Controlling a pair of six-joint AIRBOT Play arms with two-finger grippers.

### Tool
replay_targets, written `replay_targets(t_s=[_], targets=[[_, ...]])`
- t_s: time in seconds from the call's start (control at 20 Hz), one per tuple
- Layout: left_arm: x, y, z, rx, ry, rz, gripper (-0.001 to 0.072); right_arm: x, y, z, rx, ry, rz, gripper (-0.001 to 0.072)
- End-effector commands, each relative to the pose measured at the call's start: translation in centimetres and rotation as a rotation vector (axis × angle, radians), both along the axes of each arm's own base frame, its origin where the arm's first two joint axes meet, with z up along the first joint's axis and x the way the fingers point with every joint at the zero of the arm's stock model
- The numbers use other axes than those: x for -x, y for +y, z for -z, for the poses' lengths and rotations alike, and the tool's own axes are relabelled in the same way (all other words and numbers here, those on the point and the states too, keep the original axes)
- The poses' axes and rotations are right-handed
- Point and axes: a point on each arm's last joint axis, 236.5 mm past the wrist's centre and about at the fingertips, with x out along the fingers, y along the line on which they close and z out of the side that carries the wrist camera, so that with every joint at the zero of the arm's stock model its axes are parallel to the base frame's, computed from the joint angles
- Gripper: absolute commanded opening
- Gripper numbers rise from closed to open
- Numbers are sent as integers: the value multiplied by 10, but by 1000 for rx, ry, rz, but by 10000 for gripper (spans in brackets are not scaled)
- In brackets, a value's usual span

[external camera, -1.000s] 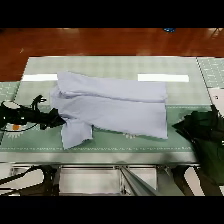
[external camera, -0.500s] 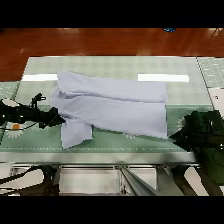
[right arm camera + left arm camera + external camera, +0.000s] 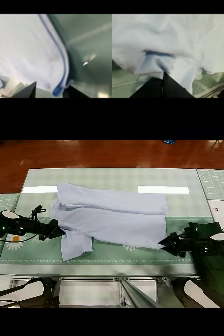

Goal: Fold the shirts.

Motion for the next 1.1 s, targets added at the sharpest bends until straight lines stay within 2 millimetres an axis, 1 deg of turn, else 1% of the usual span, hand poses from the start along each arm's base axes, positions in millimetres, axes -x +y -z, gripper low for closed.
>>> replay_targets(t_s=[0.0, 0.05, 0.15, 0.25, 0.3, 0.4, 0.5, 0.6, 0.7, 0.8, 0.9, 1.05], targets=[[3, -2, -1, 9, 9, 8, 20, -39, 9, 7, 1, -109, 69, 395], [3, -2, -1, 11, 9, 12, 20, -46, 11, 3, -14, -134, 84, 310], [1, 1, -3, 10, -2, 13, 20, -46, 14, -1, -16, -181, 26, 16], [-5, 4, -12, 19, -17, 17, 20, -42, 18, -6, -27, -187, -38, 21], [-10, 6, -20, 27, -29, 23, 20, -41, 18, -9, -28, -190, -67, 21], [-24, 8, -40, 42, -69, 40, 20, -49, 17, -22, -30, -221, -100, 21], [-46, 11, -63, 47, -140, 51, 20, -67, 12, -39, -14, -276, -107, 21], [-73, 14, -86, 47, -223, 29, 20, -88, 4, -58, 8, -330, -102, 21], [-101, 23, -100, 26, -270, -31, 20, -114, -7, -80, 44, -399, -94, 21], [-127, 25, -108, 7, -310, -34, 20, -138, -16, -96, 67, -443, -87, 21], [-154, 21, -113, 6, -328, -21, 19, -159, -23, -106, 71, -465, -91, 21], [-195, 10, -110, 16, -329, -6, 19, -182, -32, -106, 77, -474, -88, 21]])
